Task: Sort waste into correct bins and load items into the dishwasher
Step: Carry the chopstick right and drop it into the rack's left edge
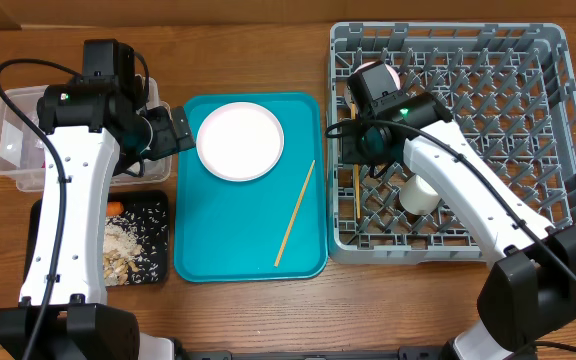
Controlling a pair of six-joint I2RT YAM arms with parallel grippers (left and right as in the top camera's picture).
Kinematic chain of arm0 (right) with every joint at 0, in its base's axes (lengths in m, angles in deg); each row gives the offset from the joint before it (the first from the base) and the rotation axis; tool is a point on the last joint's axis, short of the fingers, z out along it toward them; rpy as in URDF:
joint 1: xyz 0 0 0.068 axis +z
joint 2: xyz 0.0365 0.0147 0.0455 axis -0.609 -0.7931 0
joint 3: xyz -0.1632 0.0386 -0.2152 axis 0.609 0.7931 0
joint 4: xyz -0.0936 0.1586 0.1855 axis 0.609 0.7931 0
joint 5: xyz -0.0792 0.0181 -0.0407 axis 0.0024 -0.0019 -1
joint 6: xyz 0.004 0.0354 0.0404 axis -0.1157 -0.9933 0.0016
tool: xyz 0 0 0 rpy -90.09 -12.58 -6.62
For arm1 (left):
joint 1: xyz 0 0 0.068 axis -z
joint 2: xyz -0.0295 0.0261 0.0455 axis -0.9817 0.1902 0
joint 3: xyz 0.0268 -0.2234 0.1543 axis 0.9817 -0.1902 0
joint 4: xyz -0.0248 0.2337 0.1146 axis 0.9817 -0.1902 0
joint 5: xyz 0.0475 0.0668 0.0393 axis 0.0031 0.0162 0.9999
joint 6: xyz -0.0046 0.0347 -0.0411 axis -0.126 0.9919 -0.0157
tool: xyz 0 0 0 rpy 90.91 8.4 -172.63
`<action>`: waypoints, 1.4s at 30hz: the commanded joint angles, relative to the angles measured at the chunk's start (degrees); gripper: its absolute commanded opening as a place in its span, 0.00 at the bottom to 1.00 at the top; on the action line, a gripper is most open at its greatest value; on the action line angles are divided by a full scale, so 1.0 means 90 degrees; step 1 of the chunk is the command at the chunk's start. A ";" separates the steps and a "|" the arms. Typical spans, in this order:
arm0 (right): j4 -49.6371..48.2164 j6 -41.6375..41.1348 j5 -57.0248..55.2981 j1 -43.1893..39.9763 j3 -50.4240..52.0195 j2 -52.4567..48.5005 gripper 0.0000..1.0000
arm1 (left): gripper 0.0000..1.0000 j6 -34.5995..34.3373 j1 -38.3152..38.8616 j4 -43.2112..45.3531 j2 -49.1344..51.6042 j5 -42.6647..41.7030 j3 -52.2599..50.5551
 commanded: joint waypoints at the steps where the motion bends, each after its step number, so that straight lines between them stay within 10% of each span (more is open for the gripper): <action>1: -0.0053 0.0129 0.0083 0.0029 0.0034 -0.0024 0.04 | 1.00 0.0083 0.0046 0.0010 0.0010 0.0058 0.0022; 42: -0.0369 0.0080 0.0435 0.0027 0.0034 -0.0095 0.08 | 1.00 0.0083 0.0046 0.0010 0.0010 0.0058 0.0022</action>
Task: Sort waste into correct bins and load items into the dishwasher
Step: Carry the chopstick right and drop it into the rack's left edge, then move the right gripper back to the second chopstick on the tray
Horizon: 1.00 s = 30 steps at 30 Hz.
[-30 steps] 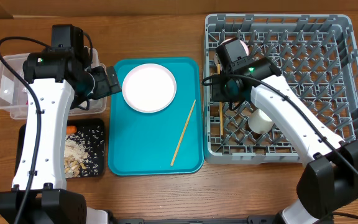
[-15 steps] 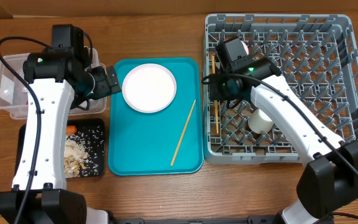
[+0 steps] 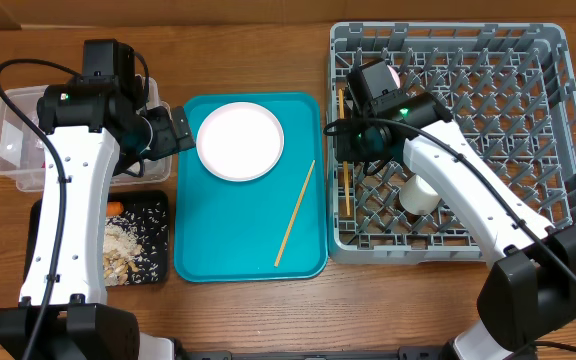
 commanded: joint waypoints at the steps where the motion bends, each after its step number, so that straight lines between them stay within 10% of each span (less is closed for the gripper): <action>1: -0.0046 0.0068 -0.0124 0.0027 0.0034 -0.0104 0.08 | 1.00 0.0083 0.0046 0.0010 0.0010 0.0056 0.0022; 8: -0.0124 0.0068 -0.0146 0.0027 0.0034 -0.0134 0.11 | 1.00 0.0080 0.0046 0.0010 0.0010 0.0058 0.0022; 16: -0.0073 0.0068 -0.0221 0.0027 0.0034 -0.0134 0.44 | 1.00 0.0083 0.0046 0.0010 0.0010 0.0058 0.0022; 30: -0.0345 -0.0415 0.1702 0.0109 -0.0197 -0.0124 0.40 | 1.00 0.0083 0.0046 0.0010 0.0010 0.0058 0.0022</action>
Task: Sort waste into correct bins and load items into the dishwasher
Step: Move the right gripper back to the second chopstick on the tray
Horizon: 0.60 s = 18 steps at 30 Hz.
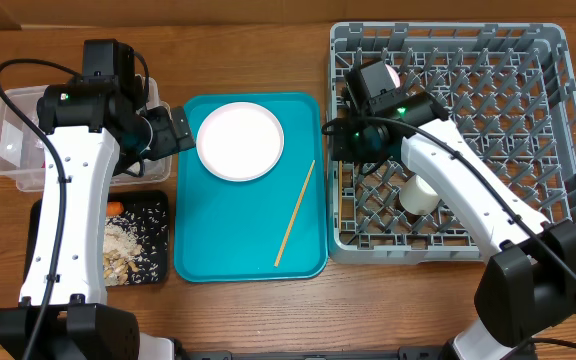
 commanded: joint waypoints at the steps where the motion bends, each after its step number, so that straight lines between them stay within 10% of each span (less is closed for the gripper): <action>1: -0.0189 -0.0180 0.1180 0.0153 -0.0194 -0.0010 0.39 | 1.00 0.0083 0.0046 0.0010 0.0010 0.0058 0.0022; 18: -0.0588 -0.3189 -0.2191 0.2011 0.0151 -0.0012 0.39 | 1.00 0.0083 0.0046 0.0015 0.0010 0.0058 0.0022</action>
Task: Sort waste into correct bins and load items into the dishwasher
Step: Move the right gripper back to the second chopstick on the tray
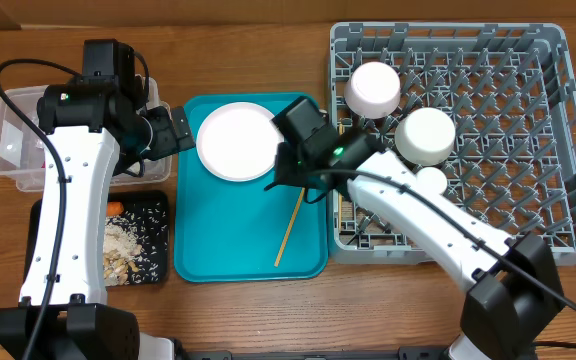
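Note:
A wooden chopstick [288, 235] lies slanted on the teal tray [218, 250], beside a white plate [236, 140]. My right gripper [286, 178] hangs over the chopstick's upper end, its fingers hidden under the wrist. A second chopstick [339, 215] lies along the left edge of the grey dishwasher rack [448, 30]. The rack holds two white cups [373, 88] [426, 135] and a smaller white piece [430, 180]. Over the tray's left rim my left gripper [175, 130] stands open and holds nothing.
A clear plastic bin [8, 140] sits at the far left under the left arm. Below it is a black tray [153, 205] with food scraps and an orange bit. The right arm stretches across the rack's left front corner.
The right gripper has left the rack's left edge and now hangs over the teal tray above the loose chopstick. One chopstick stays in the rack. The cups are uncovered. The left arm is unchanged.
First the right gripper held a chopstick over the rack's left columns. Then the chopstick stood nearer the rack's left wall, then right at its edge. Now that chopstick rests in the rack, and the gripper is over the tray's chopstick. The left arm stayed put.

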Controlling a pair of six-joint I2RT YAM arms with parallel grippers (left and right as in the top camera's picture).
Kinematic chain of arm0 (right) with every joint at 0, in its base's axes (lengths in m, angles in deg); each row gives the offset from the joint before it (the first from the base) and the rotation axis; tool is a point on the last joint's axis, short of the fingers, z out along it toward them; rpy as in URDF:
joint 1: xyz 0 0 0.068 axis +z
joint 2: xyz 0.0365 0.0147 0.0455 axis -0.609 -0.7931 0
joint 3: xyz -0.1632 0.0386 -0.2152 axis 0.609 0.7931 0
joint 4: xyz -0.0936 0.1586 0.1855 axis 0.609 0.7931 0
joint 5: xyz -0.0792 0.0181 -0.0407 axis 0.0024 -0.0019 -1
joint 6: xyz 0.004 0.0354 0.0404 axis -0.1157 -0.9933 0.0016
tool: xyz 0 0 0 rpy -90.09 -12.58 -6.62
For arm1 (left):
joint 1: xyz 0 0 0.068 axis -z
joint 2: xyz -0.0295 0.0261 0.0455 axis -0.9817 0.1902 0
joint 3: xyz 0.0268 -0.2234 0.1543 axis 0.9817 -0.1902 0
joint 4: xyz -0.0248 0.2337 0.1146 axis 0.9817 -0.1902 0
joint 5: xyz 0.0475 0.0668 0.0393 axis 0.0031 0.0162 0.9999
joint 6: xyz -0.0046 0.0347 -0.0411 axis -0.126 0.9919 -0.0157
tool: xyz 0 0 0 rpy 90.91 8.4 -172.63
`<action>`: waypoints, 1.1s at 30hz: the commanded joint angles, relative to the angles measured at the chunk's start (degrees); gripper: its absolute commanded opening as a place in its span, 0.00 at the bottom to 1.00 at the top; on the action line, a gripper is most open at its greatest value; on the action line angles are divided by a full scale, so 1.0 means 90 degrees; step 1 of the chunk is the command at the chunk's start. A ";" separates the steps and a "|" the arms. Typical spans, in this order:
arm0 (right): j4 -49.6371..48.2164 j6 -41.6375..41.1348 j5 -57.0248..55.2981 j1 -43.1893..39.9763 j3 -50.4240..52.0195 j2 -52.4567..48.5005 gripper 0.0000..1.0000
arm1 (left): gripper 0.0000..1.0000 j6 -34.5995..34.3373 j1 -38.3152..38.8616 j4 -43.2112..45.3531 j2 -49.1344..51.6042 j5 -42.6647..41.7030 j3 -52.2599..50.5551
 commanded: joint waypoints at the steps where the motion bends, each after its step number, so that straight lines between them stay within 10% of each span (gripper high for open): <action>1: -0.0257 -0.0865 -0.0874 0.0170 0.0228 -0.0012 0.39 | 1.00 0.0083 0.0046 0.0015 0.0010 0.0058 0.0022; 33: -0.1700 -0.2404 -0.0833 0.0464 0.1705 -0.0891 0.33 | 1.00 0.0083 0.0046 0.0024 0.0010 0.0056 0.0022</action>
